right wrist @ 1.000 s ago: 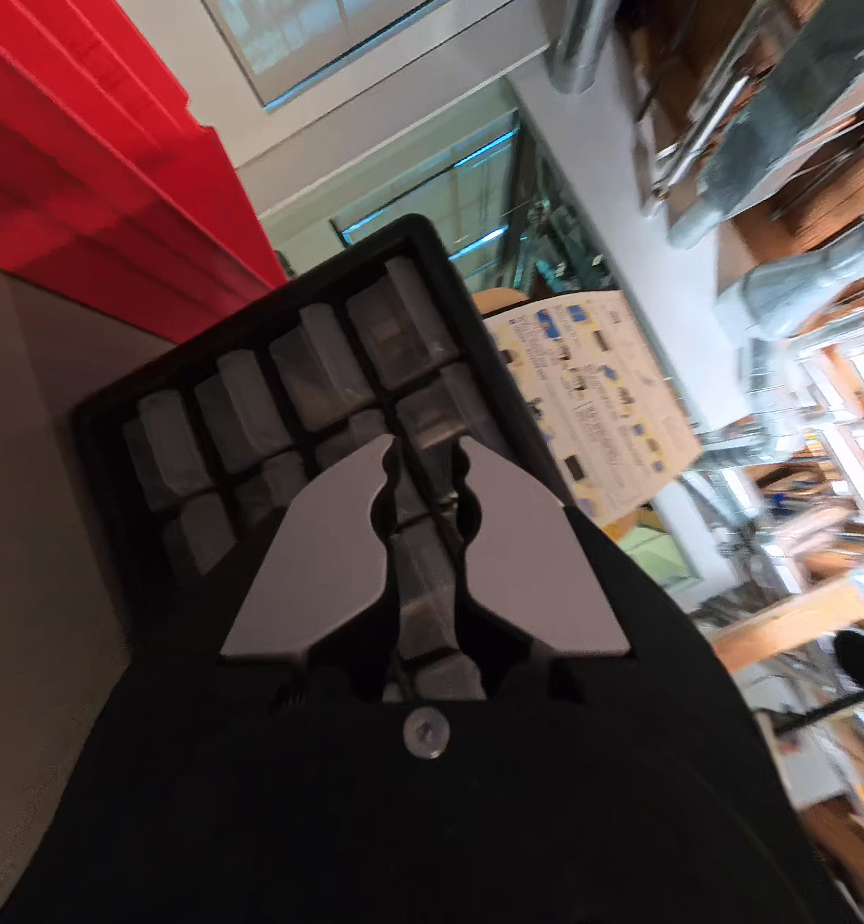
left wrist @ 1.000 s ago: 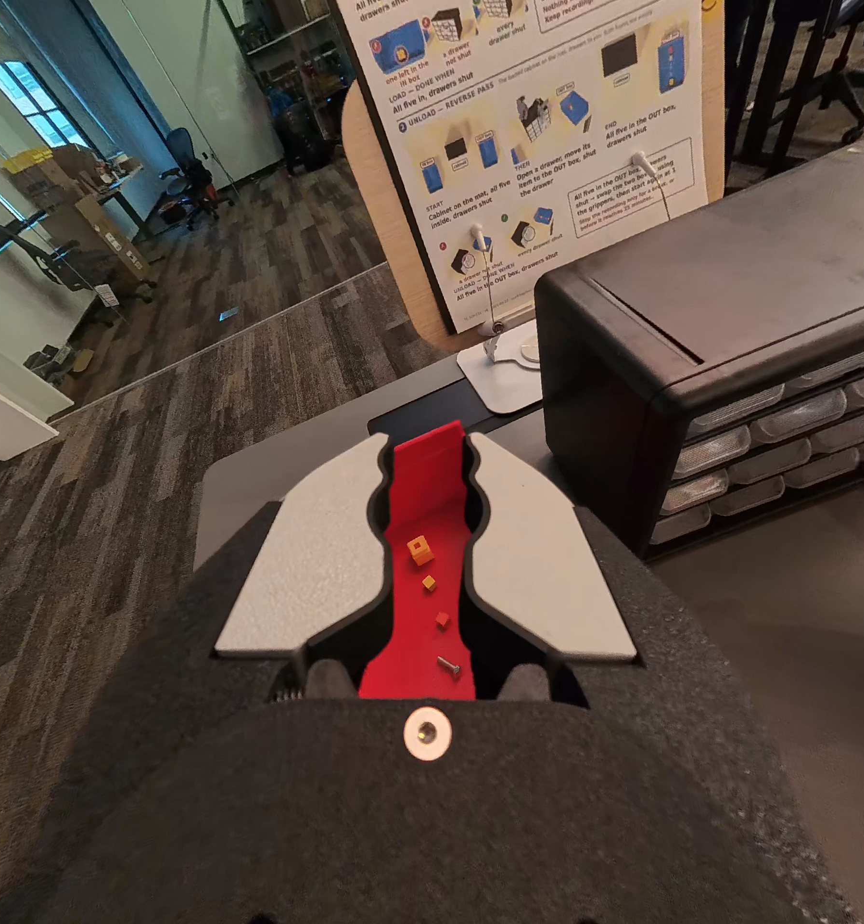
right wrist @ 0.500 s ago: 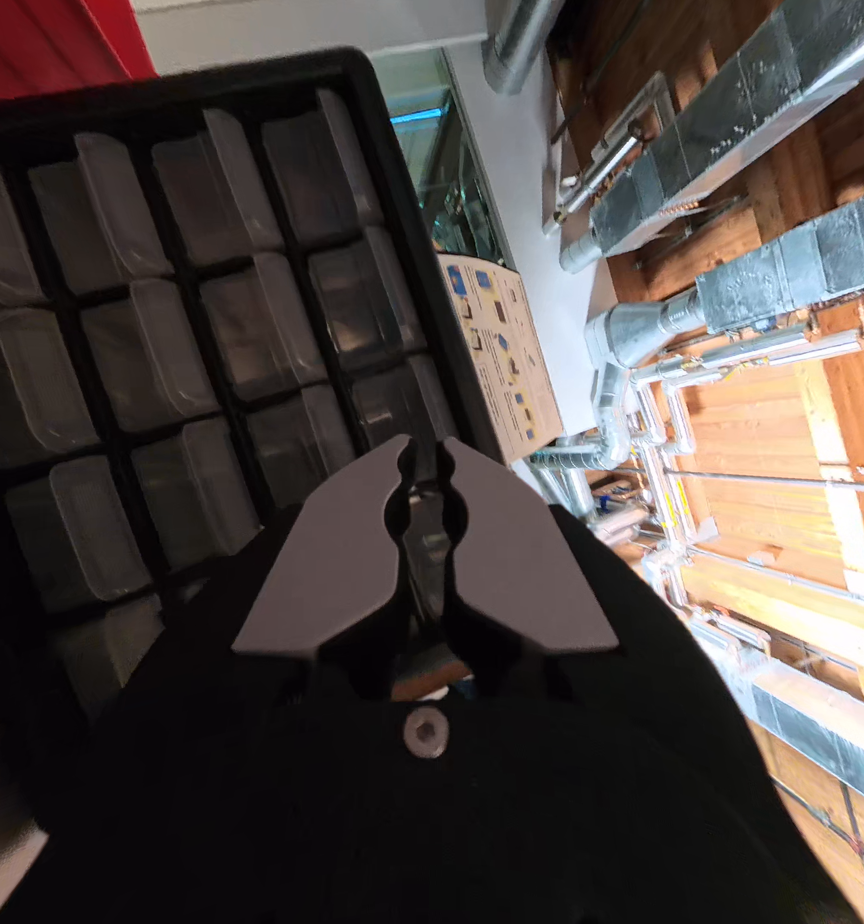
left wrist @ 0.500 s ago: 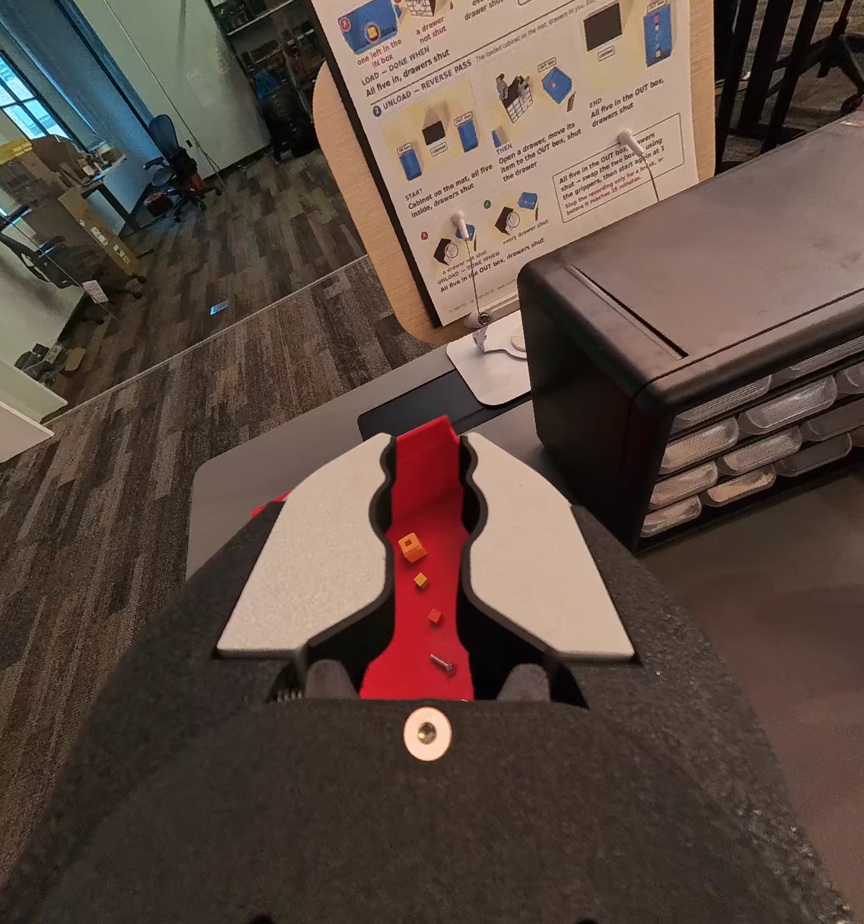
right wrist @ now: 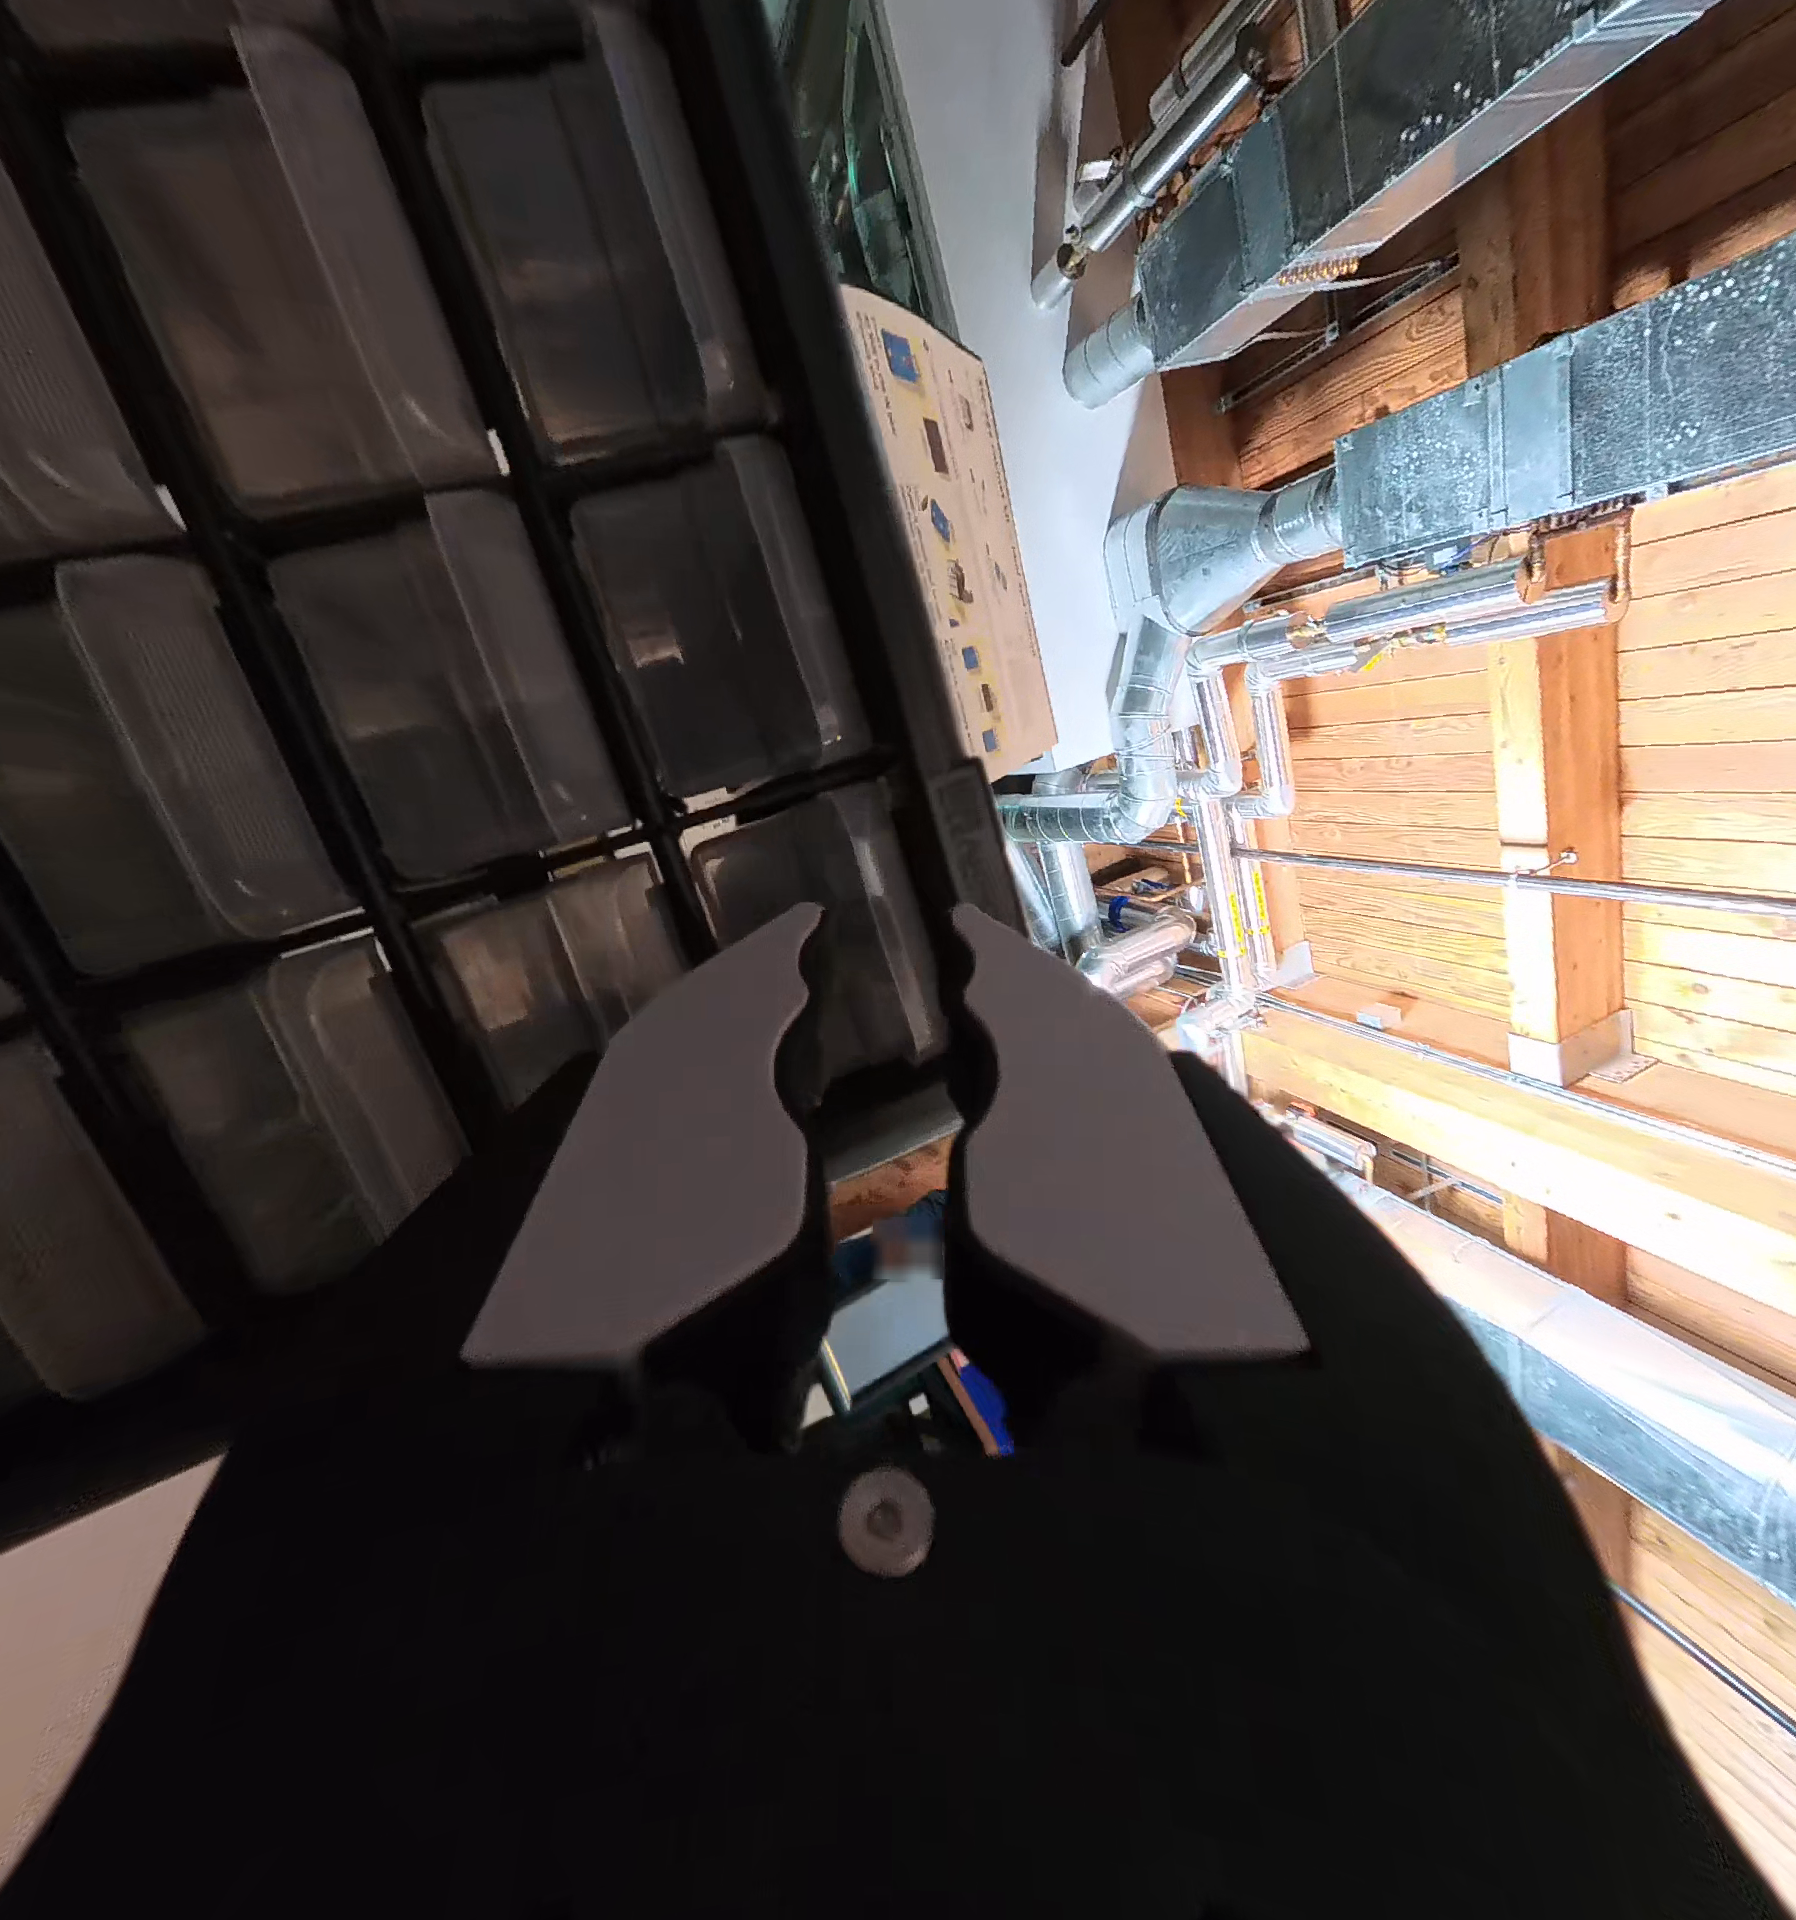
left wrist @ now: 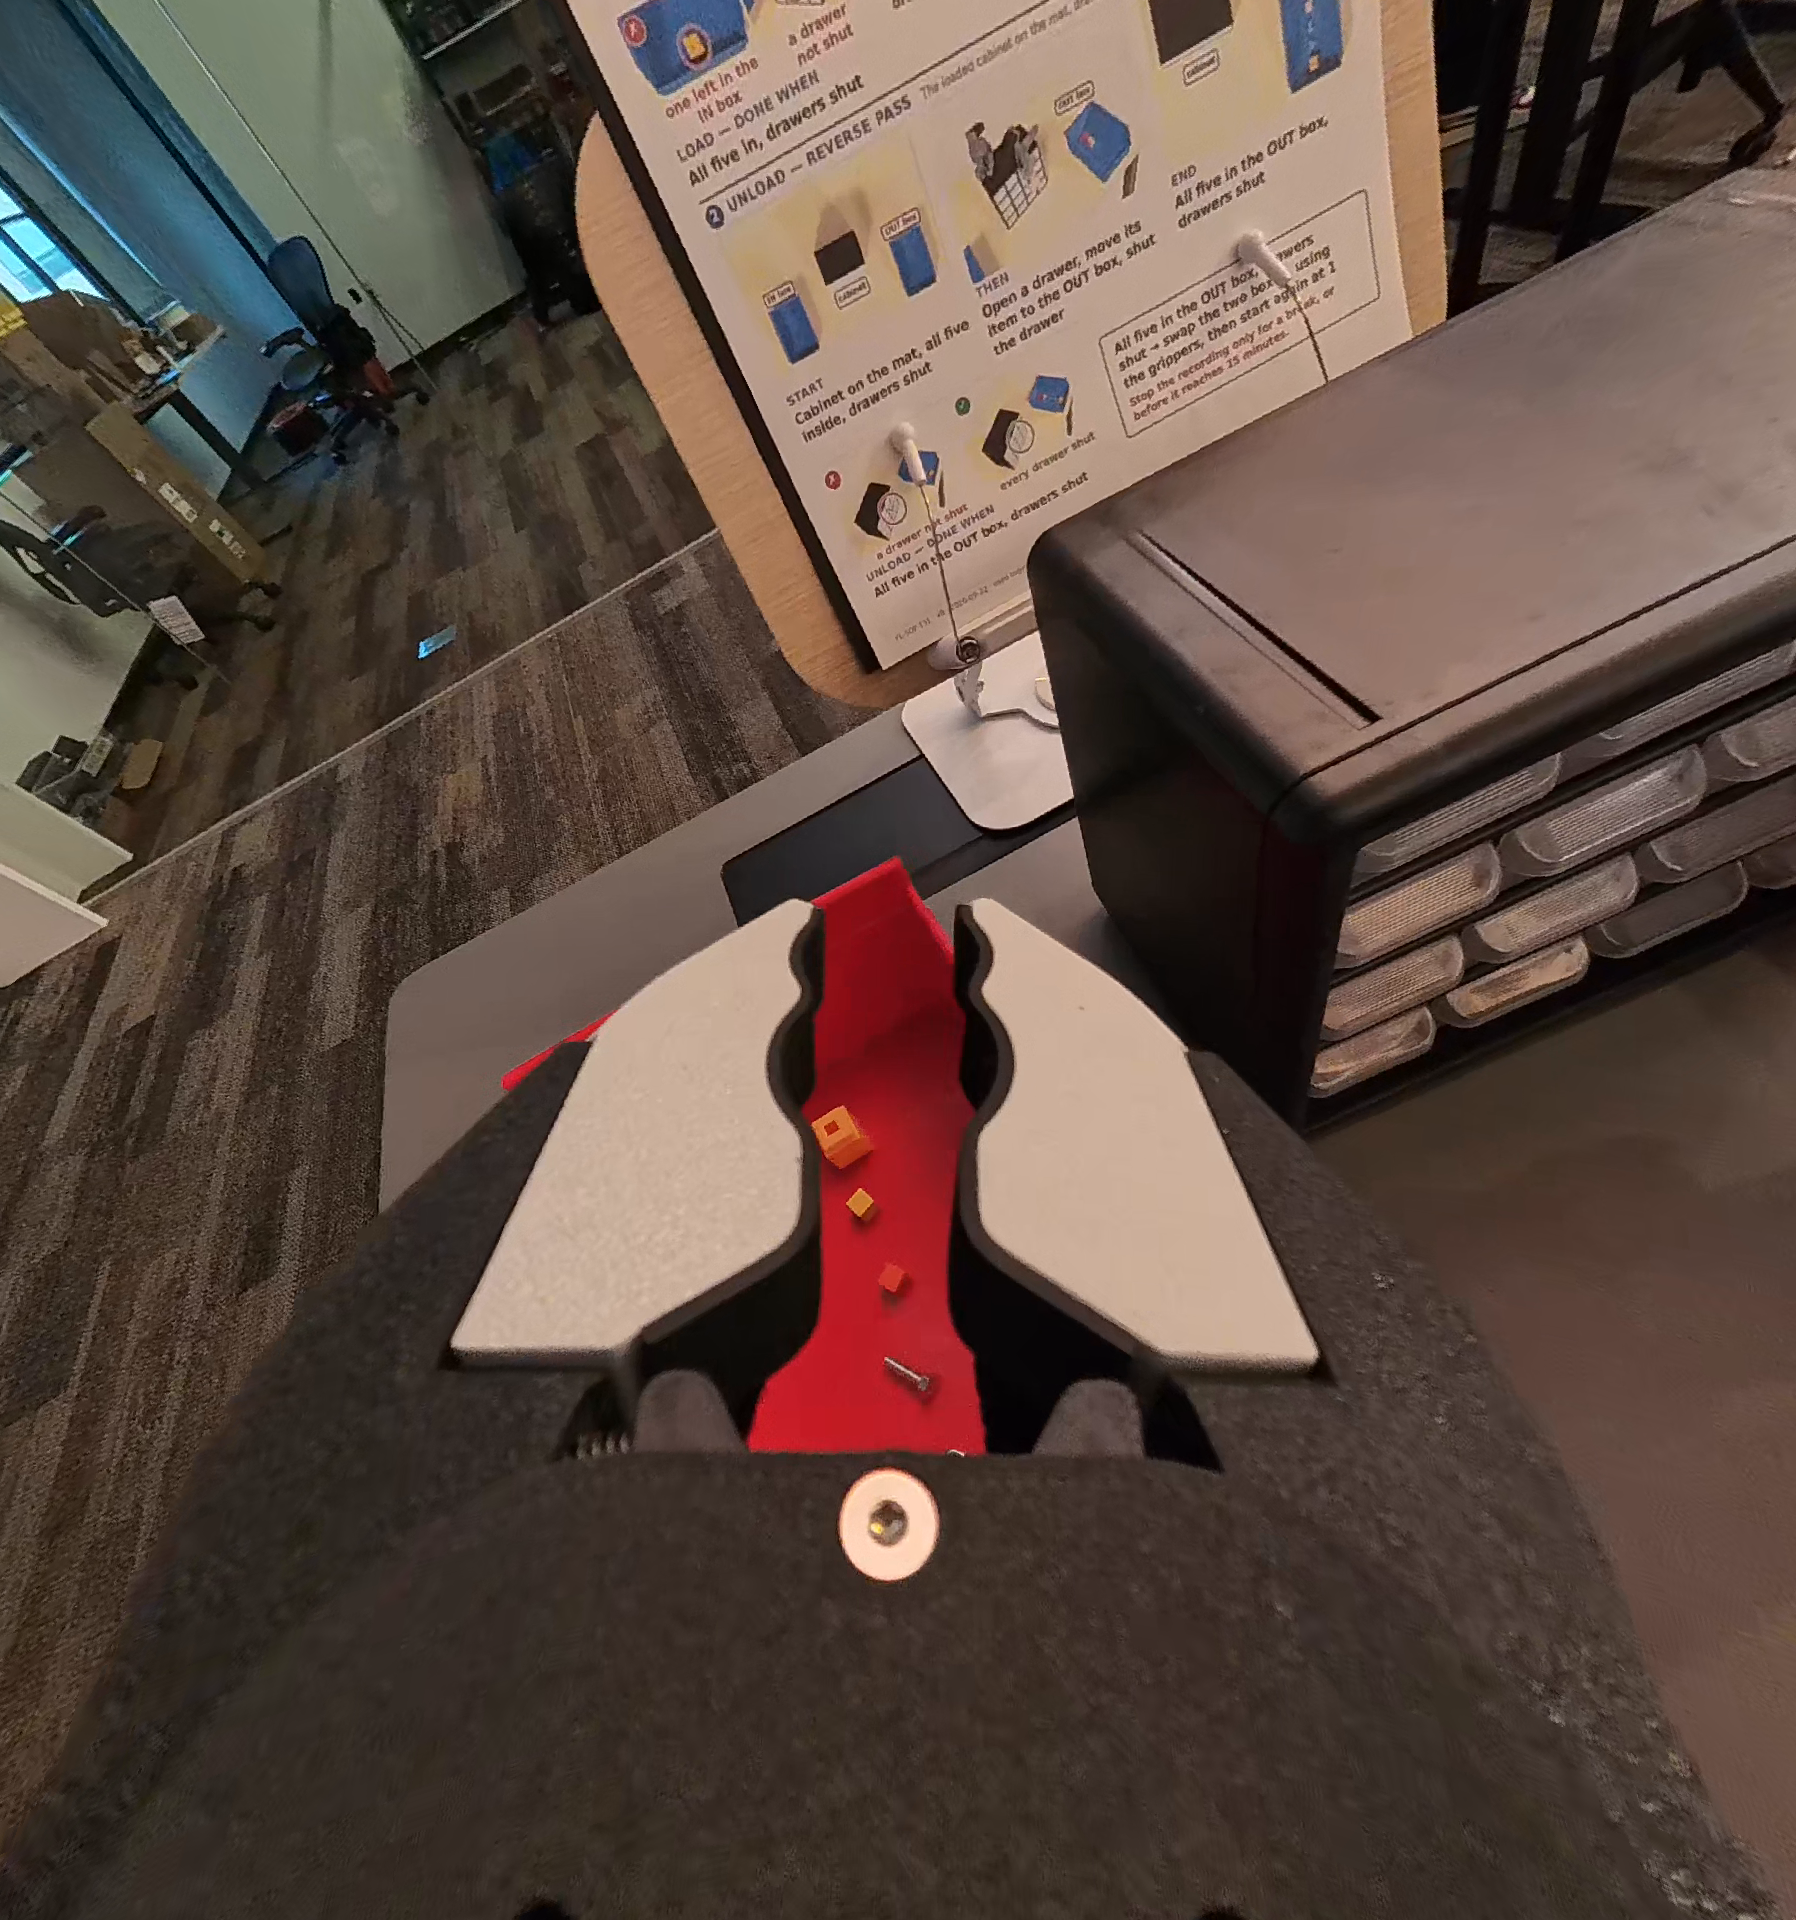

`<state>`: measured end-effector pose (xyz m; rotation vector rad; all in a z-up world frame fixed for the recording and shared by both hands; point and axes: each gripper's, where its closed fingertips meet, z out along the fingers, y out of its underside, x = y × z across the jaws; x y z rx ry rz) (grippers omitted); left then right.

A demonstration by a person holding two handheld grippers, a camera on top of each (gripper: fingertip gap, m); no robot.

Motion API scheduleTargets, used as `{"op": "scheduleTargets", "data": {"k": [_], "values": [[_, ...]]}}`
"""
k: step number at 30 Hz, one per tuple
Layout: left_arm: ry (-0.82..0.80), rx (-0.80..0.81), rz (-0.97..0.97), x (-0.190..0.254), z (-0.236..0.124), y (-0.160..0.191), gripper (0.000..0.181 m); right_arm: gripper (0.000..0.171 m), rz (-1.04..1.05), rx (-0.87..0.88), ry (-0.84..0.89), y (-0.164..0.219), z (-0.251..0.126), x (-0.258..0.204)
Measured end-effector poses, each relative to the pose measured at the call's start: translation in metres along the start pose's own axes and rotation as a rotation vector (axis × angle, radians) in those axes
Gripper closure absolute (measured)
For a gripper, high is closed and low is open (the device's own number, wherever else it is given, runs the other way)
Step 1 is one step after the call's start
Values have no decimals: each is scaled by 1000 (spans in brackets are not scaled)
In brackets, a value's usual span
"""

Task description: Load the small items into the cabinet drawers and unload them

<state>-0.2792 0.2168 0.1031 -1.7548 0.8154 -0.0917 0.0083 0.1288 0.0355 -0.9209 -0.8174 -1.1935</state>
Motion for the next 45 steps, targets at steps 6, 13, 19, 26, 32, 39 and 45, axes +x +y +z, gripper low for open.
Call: {"op": "scheduleTargets", "data": {"k": [6,13,19,26,32,39,45], "values": [[6,-14,22,5,3,0,158,161,-74,-54,35,6,4,3],[10,-39,49,8,4,4,158,165,-55,-5,33,-1,-8,8],[11,-39,31,4,2,6,159,165,-50,61,49,-21,-36,18],[7,-59,23,0,1,10,158,165,-17,87,72,-31,-62,29],[6,-78,27,0,1,14,158,165,-3,94,73,-34,-74,33],[20,-137,45,4,7,24,158,164,-14,80,81,-35,-76,33],[73,-309,-31,-6,30,69,150,148,9,91,60,-38,-75,30]]}}
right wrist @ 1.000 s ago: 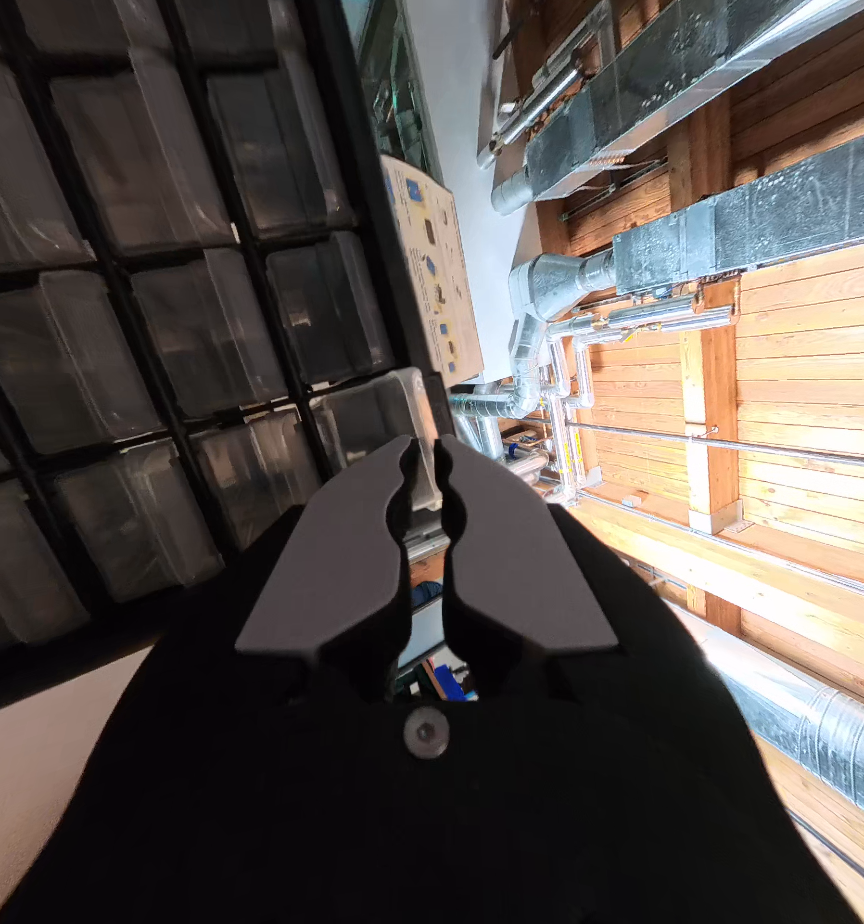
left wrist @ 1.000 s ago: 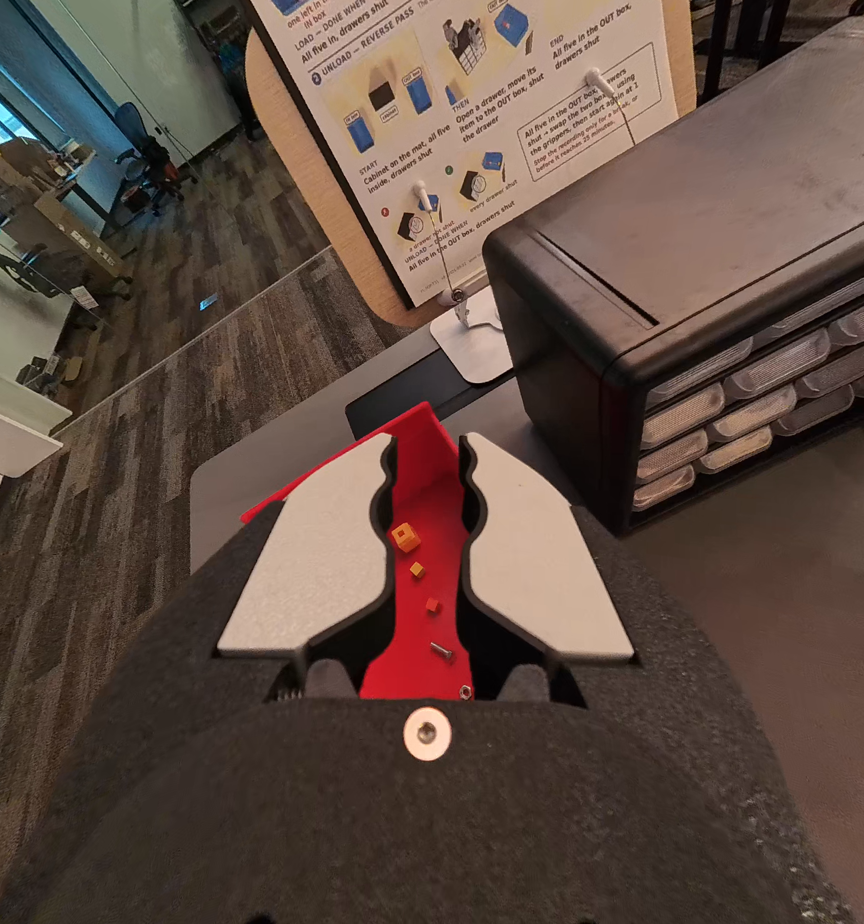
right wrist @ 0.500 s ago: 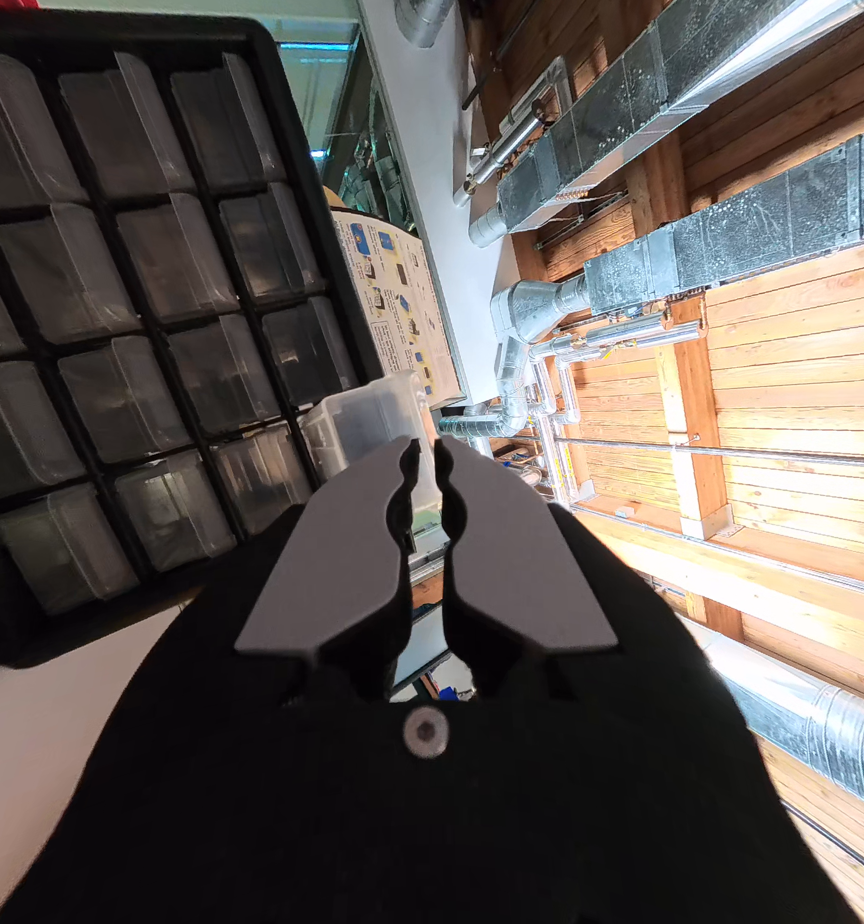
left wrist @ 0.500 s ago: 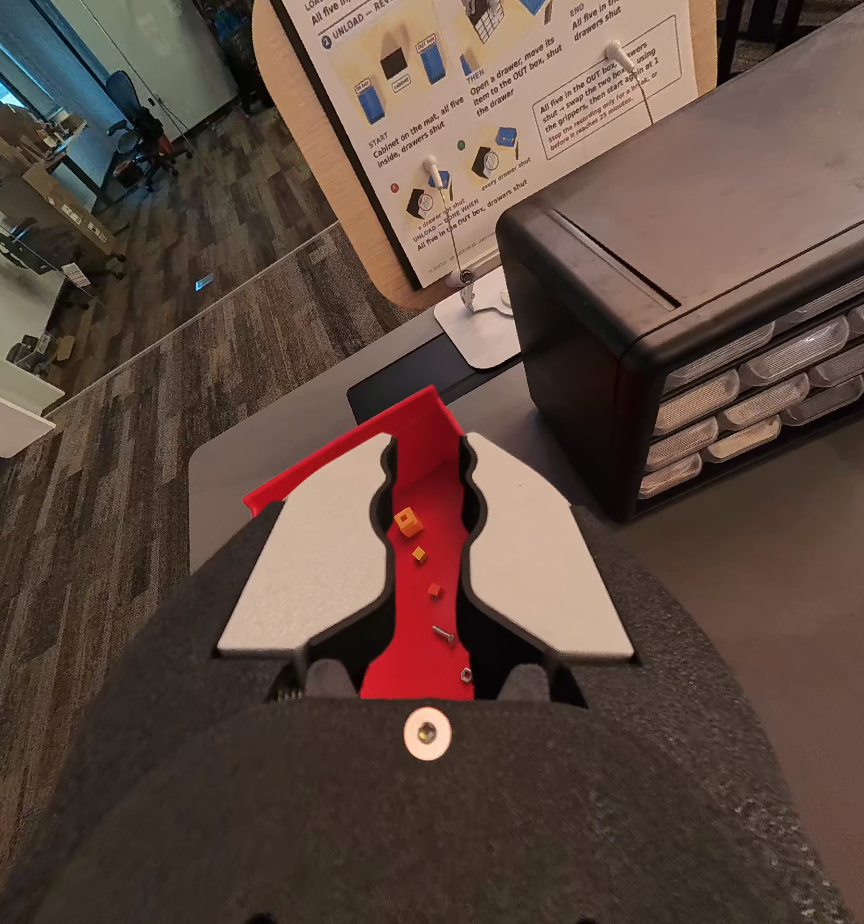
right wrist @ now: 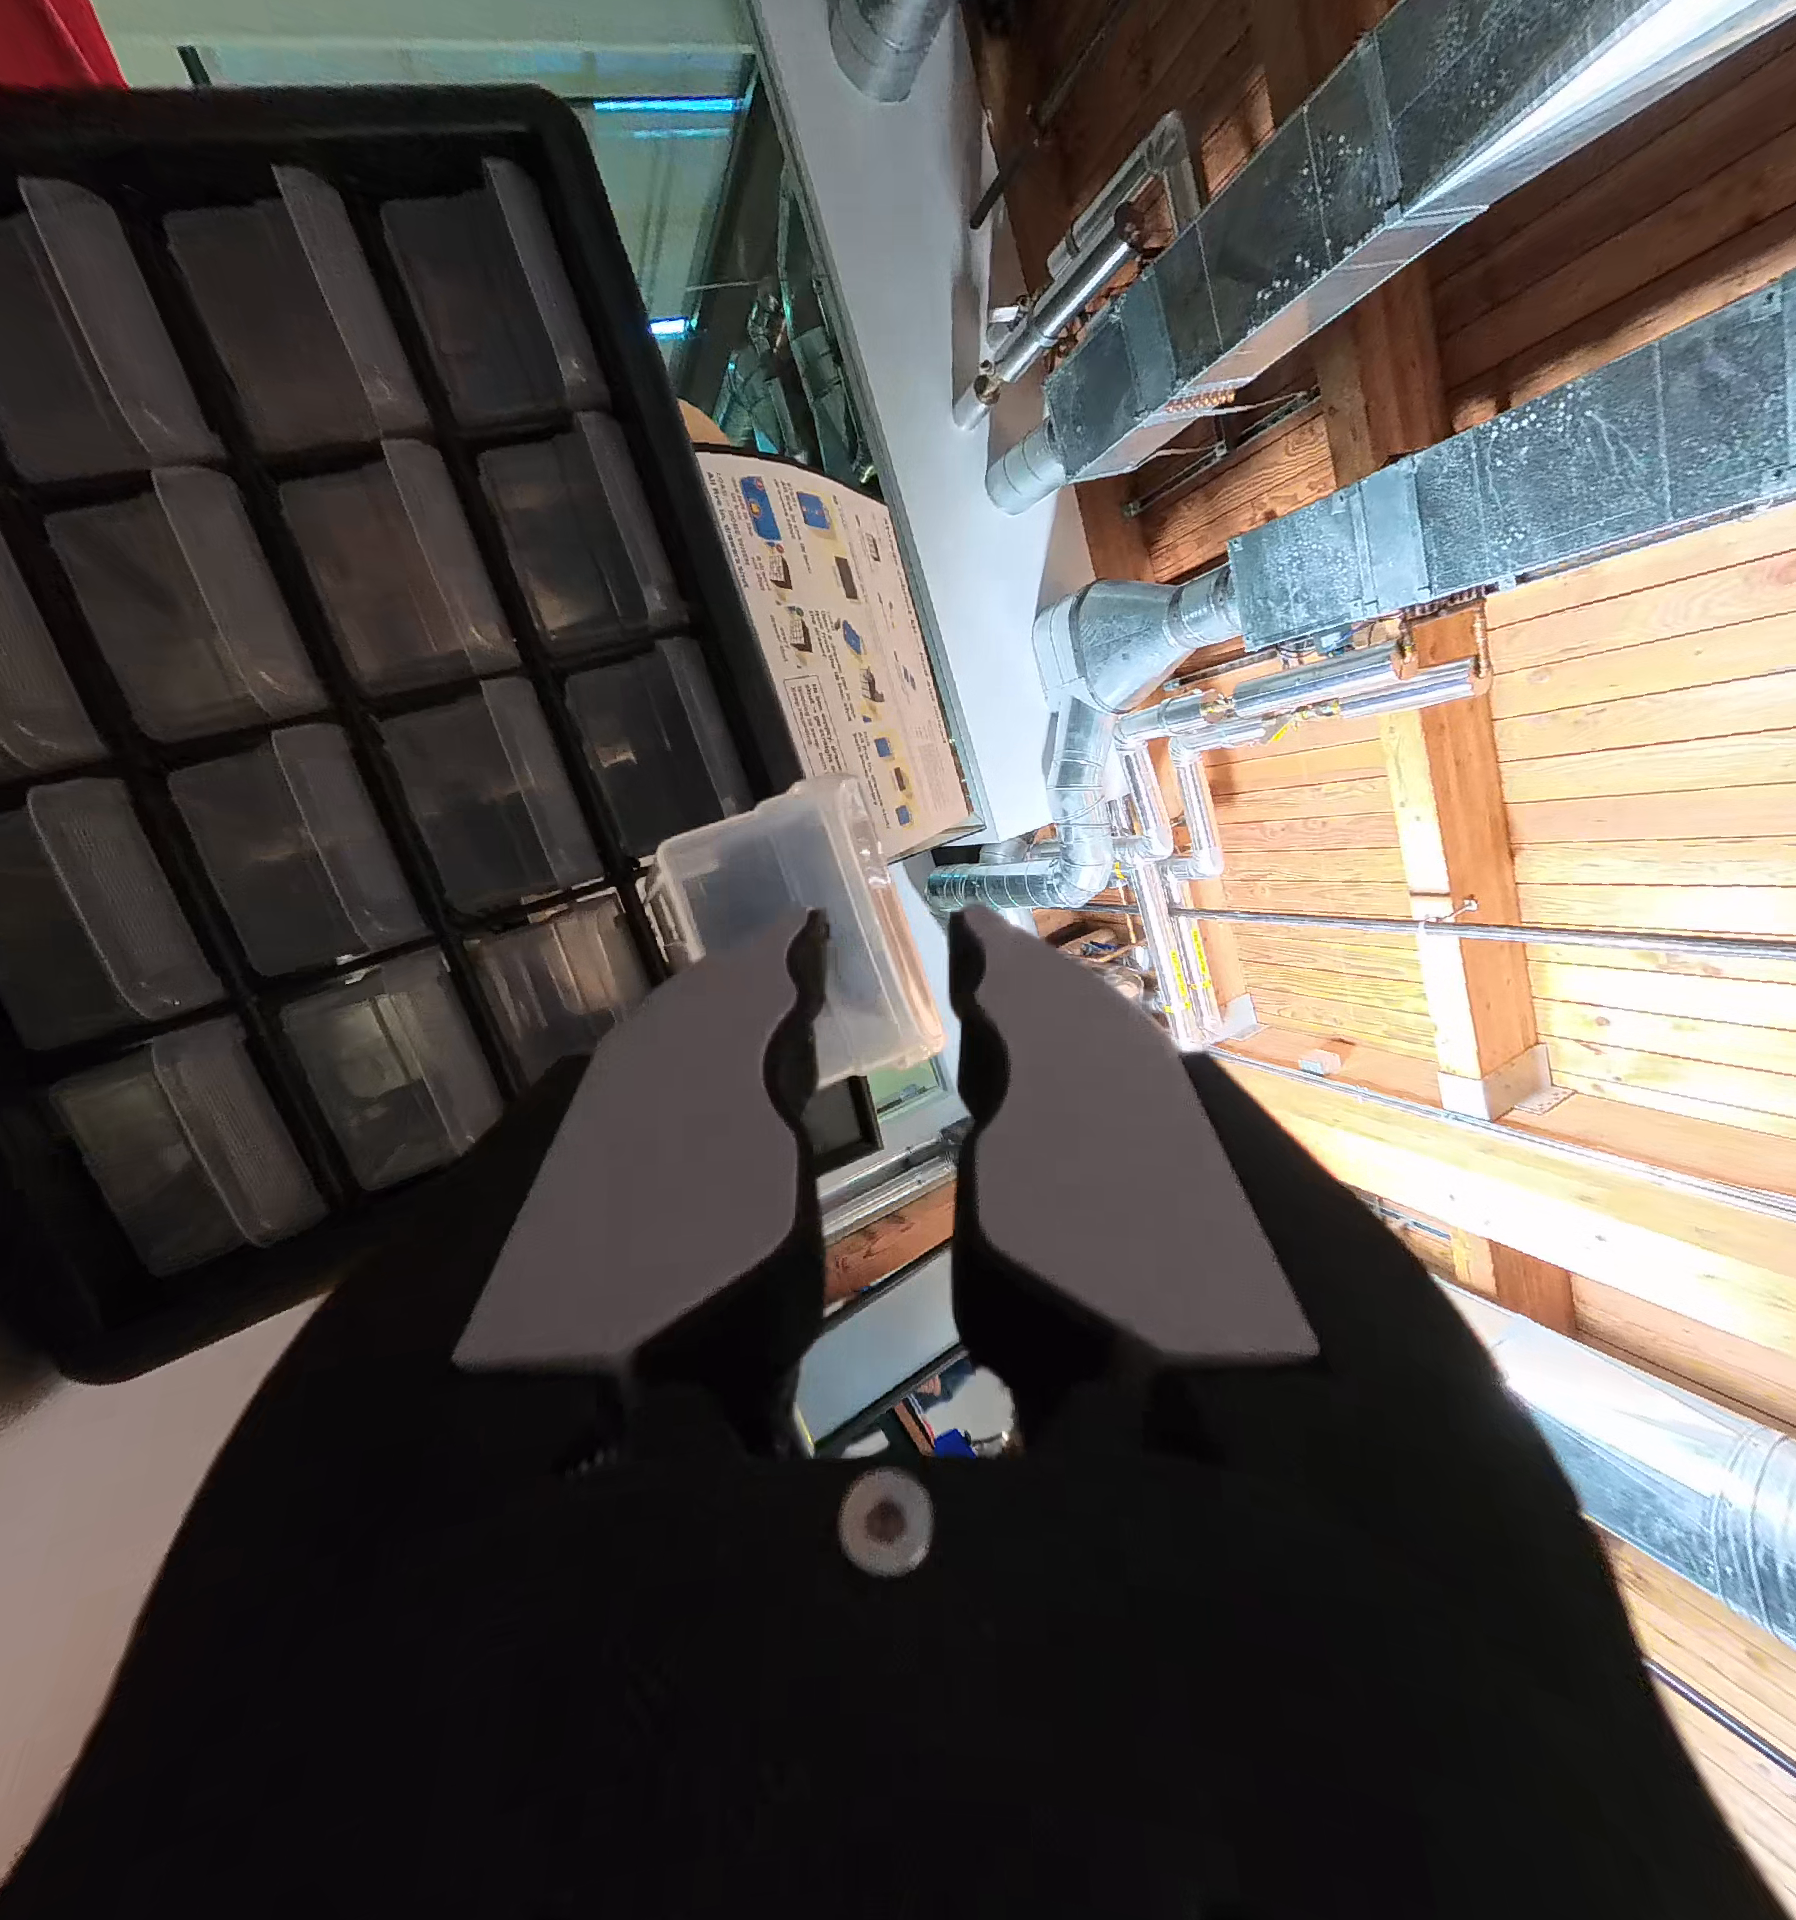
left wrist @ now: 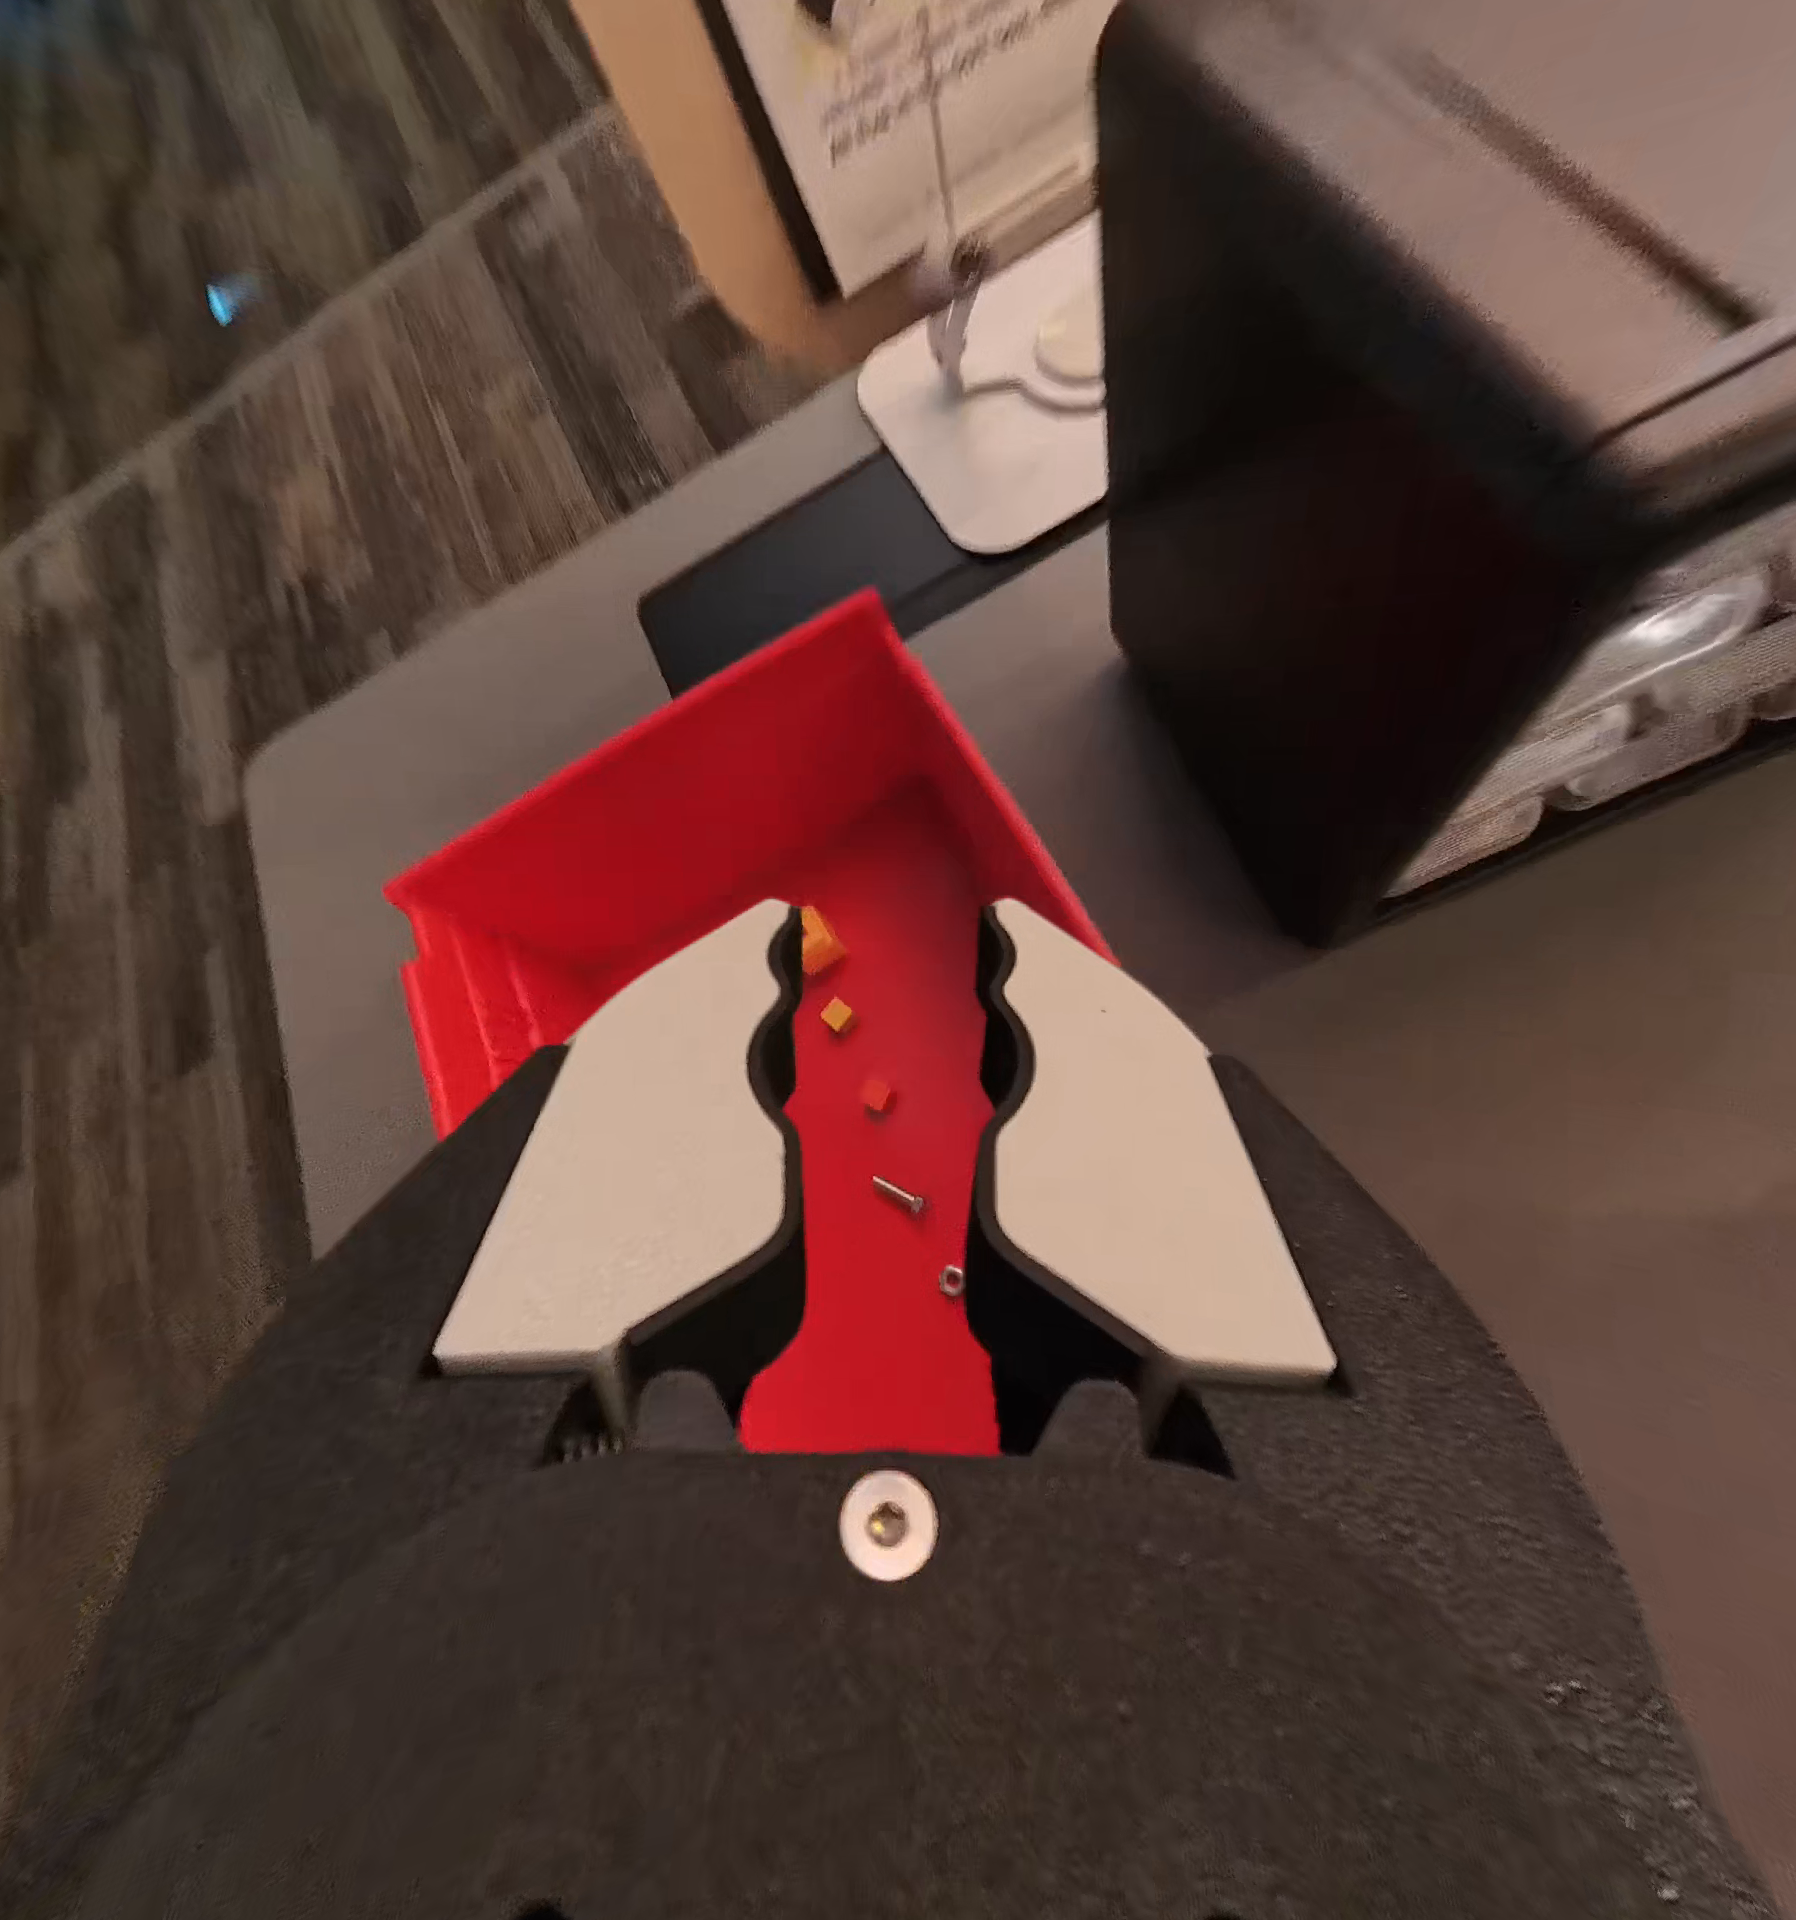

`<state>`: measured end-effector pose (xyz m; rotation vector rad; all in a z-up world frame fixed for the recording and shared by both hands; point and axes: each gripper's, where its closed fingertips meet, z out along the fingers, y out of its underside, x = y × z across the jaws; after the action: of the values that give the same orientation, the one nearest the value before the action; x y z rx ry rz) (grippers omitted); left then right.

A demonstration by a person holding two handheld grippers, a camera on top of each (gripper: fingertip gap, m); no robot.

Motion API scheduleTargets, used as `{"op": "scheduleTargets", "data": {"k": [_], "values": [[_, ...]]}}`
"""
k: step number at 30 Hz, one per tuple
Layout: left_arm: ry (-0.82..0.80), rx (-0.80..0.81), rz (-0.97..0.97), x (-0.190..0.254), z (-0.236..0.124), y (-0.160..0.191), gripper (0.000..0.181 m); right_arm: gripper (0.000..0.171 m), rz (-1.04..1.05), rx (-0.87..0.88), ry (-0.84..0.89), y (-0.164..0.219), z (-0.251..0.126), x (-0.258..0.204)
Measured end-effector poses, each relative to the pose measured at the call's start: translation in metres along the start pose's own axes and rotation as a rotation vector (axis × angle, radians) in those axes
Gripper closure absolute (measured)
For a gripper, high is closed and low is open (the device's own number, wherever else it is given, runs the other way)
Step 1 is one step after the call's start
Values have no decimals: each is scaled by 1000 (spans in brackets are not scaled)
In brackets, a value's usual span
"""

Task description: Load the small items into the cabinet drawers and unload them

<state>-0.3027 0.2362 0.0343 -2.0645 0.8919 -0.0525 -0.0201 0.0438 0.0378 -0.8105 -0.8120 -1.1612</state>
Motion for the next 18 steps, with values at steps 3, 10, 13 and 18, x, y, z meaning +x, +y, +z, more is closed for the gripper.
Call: {"op": "scheduleTargets", "data": {"k": [3,10,13,18], "values": [[23,-123,-60,-11,33,26,149,145,16,46,-15,-9,-2,-3],[37,-321,-253,-25,115,76,149,144,50,146,-29,-36,-8,-4],[20,-354,-302,-29,138,91,147,144,48,156,-33,-39,-9,-6],[9,-432,-322,-31,160,112,148,145,58,153,-53,-39,-7,-9]]}}
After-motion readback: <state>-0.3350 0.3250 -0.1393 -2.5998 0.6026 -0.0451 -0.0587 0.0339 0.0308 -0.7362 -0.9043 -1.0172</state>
